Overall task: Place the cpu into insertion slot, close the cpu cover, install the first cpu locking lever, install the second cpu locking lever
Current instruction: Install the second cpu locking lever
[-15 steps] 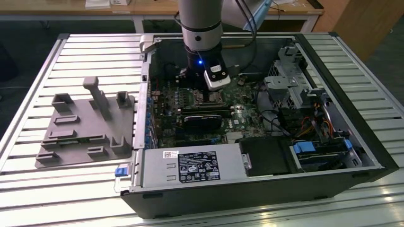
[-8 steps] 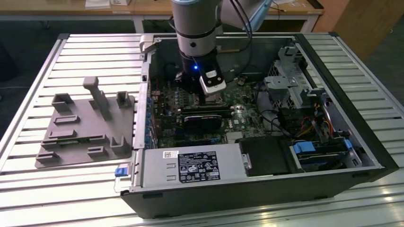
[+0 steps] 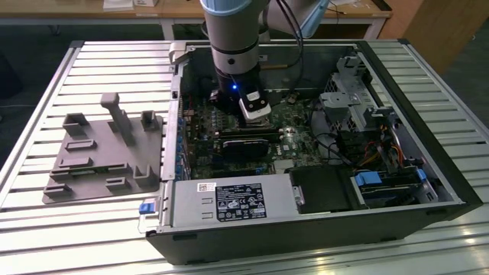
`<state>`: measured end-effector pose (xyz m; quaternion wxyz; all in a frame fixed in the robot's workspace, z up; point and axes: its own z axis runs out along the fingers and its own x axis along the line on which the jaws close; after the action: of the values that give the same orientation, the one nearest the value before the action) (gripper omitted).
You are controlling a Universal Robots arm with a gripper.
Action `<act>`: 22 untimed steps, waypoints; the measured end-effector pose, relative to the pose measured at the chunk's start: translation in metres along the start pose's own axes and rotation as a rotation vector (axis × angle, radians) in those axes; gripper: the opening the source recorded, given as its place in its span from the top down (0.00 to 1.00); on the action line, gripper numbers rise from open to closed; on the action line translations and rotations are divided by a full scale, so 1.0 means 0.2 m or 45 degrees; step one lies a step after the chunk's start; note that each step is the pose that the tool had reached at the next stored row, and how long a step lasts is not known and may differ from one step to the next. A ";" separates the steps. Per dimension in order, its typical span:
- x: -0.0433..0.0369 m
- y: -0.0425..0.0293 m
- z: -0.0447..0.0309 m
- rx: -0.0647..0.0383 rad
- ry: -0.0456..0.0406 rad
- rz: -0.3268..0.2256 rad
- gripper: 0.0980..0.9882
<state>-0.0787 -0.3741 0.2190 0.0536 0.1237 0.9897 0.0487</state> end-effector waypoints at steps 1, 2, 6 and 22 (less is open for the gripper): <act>0.000 -0.008 0.001 -0.008 0.002 0.001 1.00; 0.000 -0.016 0.002 -0.015 0.004 0.001 1.00; -0.001 -0.050 0.005 -0.046 0.012 0.005 1.00; 0.007 -0.160 0.038 -0.210 0.052 0.025 1.00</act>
<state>-0.0868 -0.4039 0.2078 0.0429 0.1276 0.9819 0.1329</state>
